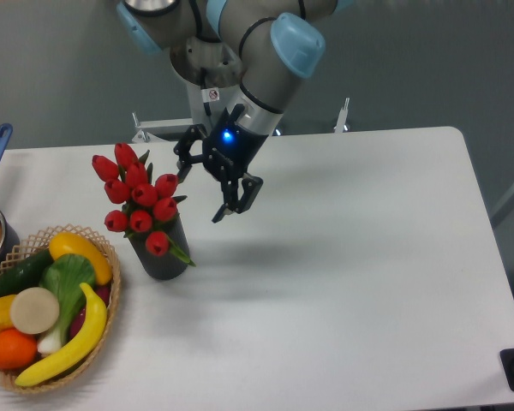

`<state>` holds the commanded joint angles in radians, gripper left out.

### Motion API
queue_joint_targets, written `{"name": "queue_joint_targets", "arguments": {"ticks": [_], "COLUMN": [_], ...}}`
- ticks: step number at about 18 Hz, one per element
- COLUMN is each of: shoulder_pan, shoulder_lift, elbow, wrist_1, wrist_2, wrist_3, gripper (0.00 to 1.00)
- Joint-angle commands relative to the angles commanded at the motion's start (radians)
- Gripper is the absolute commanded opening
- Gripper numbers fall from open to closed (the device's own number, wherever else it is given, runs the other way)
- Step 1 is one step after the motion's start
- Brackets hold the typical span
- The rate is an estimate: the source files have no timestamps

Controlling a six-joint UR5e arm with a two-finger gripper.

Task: Pick up the flowers from the vase
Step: 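Lower the gripper around the tulip stems and close it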

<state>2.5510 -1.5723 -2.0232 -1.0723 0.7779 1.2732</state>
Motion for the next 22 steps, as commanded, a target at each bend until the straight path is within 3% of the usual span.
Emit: {"name": "queue_joint_targets", "arguments": {"ticks": [3, 15, 17, 20, 22], "shoulder_pan": [0.000, -0.028, -0.028, -0.023, -0.018], "shoulder_lift": [-0.012, -0.069, -0.071, -0.071, -0.068], "elbow": [-0.011, -0.014, -0.015, -0.029, -0.041], "wrist_1": [0.008, 0.035, 0.041, 0.043, 0.041], "wrist_2": [-0.124, -0.195, -0.209, -0.210, -0.210], "wrist_3": [-0.005, 0.000, 0.000, 0.018, 0.041], "gripper": [1.00, 0.99, 0.82, 0.46, 0.30]}}
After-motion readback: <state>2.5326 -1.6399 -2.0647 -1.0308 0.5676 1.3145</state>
